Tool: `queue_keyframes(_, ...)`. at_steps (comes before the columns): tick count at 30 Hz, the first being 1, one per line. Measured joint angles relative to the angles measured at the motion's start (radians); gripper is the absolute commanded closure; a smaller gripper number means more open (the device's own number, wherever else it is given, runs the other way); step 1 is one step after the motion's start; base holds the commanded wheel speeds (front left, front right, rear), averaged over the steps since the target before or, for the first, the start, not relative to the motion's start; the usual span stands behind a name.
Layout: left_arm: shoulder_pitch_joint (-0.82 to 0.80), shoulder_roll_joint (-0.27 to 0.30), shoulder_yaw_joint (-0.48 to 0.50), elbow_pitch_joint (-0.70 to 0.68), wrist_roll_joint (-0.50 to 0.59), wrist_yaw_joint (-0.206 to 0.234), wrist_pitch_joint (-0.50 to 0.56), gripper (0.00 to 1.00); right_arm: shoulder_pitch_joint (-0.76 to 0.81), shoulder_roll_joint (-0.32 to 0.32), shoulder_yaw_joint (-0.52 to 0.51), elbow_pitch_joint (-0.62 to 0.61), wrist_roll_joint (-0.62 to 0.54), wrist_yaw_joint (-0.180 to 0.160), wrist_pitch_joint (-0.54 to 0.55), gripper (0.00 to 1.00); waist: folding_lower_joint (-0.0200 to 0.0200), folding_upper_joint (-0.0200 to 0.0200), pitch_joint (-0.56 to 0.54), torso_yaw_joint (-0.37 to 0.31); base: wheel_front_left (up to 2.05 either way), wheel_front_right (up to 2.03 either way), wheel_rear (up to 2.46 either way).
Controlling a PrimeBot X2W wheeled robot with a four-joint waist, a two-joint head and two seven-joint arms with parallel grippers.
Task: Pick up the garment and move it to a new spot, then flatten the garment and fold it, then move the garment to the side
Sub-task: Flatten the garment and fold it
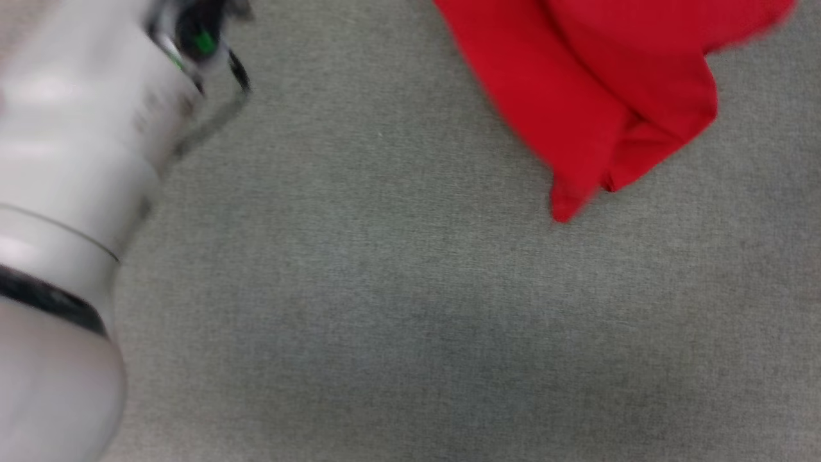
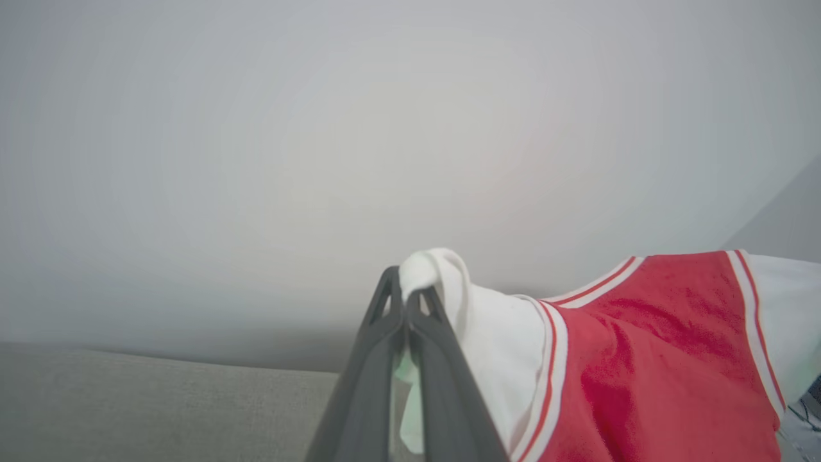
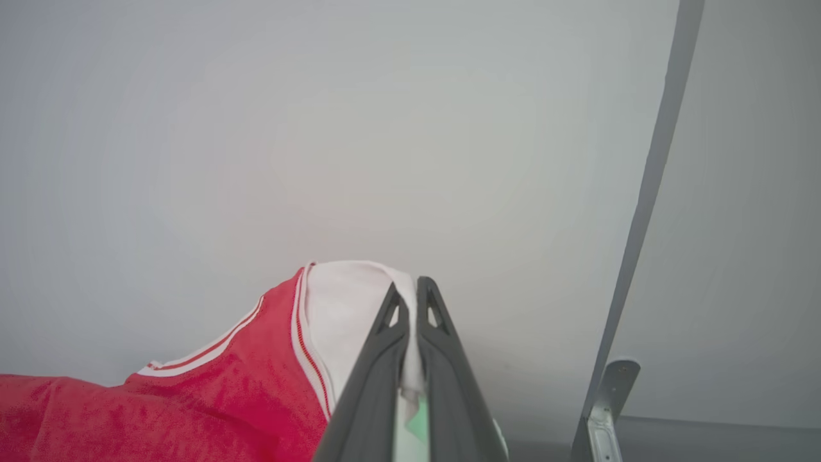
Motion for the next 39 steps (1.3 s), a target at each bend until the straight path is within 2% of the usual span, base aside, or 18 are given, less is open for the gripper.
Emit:
queue_keyframes(6,-0.209,0.016,0.132,0.075,-0.009,0.042,-0.032,1.0,-0.137,0.032,-0.071,0.016,0.033,0.0,-0.089,1.0,0.0,0.0,0.033,-0.035,0.0,0.0,0.0)
queue_keyframes(10,-0.346,0.062,0.258,0.06,0.082,0.071,-0.036,1.0,-0.221,0.042,-0.111,0.022,0.046,0.0,-0.12,1.0,0.0,0.0,0.057,-0.061,0.0,0.0,0.0)
queue_keyframes(14,-0.384,0.079,0.42,-0.009,0.197,0.094,-0.036,1.0,-0.273,0.05,-0.146,0.013,0.054,0.0,-0.142,1.0,0.0,0.0,0.075,-0.086,0.0,0.0,0.0)
queue_keyframes(17,-0.317,0.043,0.469,-0.028,0.261,0.069,-0.036,1.0,-0.255,0.046,-0.143,-0.004,0.049,0.0,-0.144,1.0,0.0,0.0,0.075,-0.098,0.0,0.0,0.0)
queue_keyframes(21,-0.209,-0.009,0.516,-0.025,0.276,0.02,-0.036,1.0,-0.164,0.016,-0.114,-0.063,0.045,0.0,-0.146,1.0,0.0,0.0,0.06,-0.093,0.0,0.0,0.0)
queue_keyframes(25,-0.084,-0.027,0.557,-0.025,0.264,-0.013,-0.036,1.0,-0.053,-0.022,-0.087,-0.148,0.055,0.0,-0.146,1.0,0.0,0.0,0.037,-0.084,0.0,0.0,0.0)
queue_keyframes(30,0.09,-0.049,0.548,-0.103,0.222,-0.022,-0.021,1.0,0.094,-0.095,-0.062,-0.28,0.086,0.0,-0.146,1.0,0.0,0.0,0.003,-0.076,0.0,0.0,0.0)
queue_keyframes(33,0.215,-0.04,0.53,-0.225,0.177,-0.026,-0.01,1.0,0.176,-0.15,-0.056,-0.371,0.112,0.0,-0.147,1.0,0.0,0.0,-0.023,-0.072,0.0,0.0,0.0)
queue_keyframes(39,0.491,0.016,0.499,-0.435,0.114,-0.026,-0.01,1.0,0.38,-0.252,-0.051,-0.549,0.169,0.0,-0.148,1.0,0.0,0.0,-0.084,-0.065,0.0,0.0,0.0)
